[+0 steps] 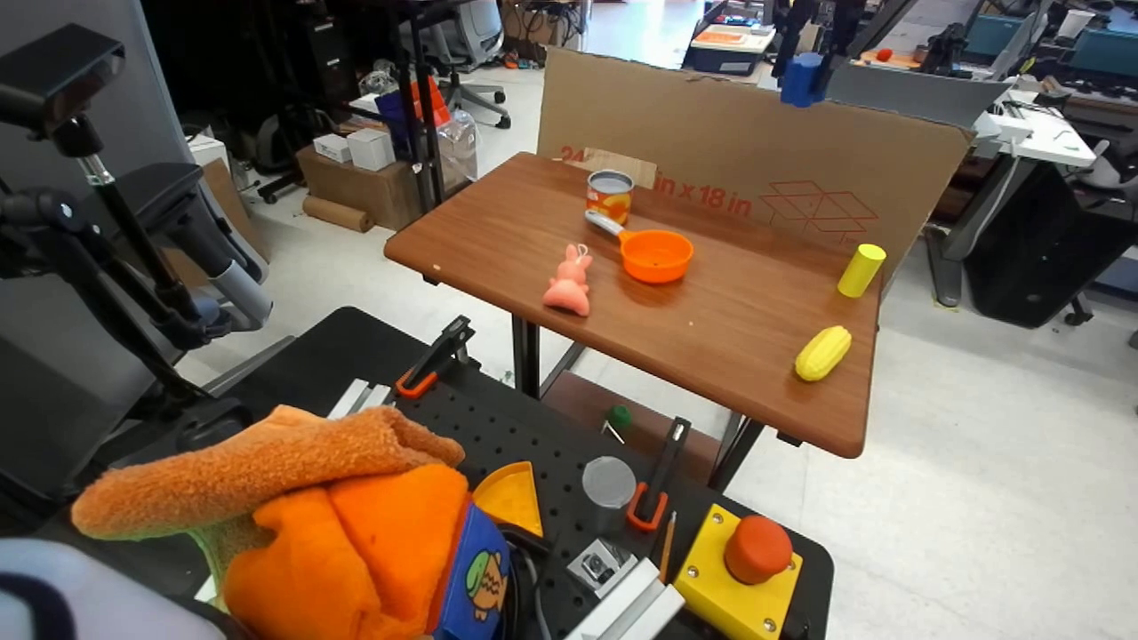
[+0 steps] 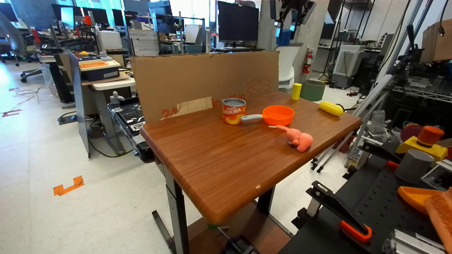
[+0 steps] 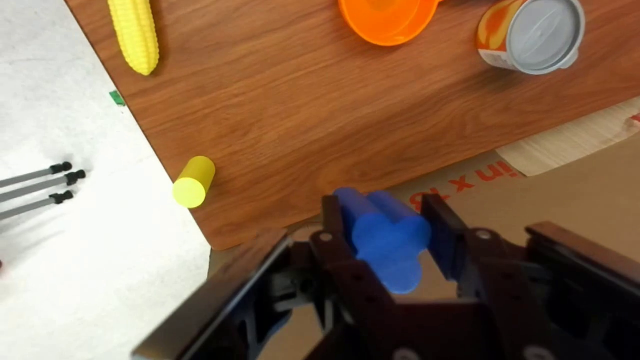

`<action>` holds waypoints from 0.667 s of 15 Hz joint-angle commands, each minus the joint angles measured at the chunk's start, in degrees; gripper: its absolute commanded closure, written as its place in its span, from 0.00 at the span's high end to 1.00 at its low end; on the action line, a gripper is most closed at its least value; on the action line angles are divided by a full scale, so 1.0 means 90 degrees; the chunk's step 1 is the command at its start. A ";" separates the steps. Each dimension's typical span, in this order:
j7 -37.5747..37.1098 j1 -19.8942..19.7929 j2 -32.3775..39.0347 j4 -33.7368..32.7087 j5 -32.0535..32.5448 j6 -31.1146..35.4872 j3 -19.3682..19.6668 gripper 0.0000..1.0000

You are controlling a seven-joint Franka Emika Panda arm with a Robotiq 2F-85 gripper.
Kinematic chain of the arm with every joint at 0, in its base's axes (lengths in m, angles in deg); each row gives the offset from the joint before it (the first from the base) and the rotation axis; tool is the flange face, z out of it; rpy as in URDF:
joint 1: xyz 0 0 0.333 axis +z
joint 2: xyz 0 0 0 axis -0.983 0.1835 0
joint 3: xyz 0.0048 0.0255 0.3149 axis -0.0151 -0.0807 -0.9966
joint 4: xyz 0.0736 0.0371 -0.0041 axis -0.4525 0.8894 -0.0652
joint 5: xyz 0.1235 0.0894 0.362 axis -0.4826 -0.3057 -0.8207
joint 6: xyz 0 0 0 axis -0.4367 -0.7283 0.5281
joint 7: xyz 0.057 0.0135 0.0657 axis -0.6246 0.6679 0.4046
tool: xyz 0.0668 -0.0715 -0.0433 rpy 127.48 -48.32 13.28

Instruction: Remove the blue block from the orange pan and put it on the table

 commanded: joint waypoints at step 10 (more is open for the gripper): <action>-0.0068 -0.0195 0.2655 -0.2328 -0.0117 -0.0856 0.0030 0.19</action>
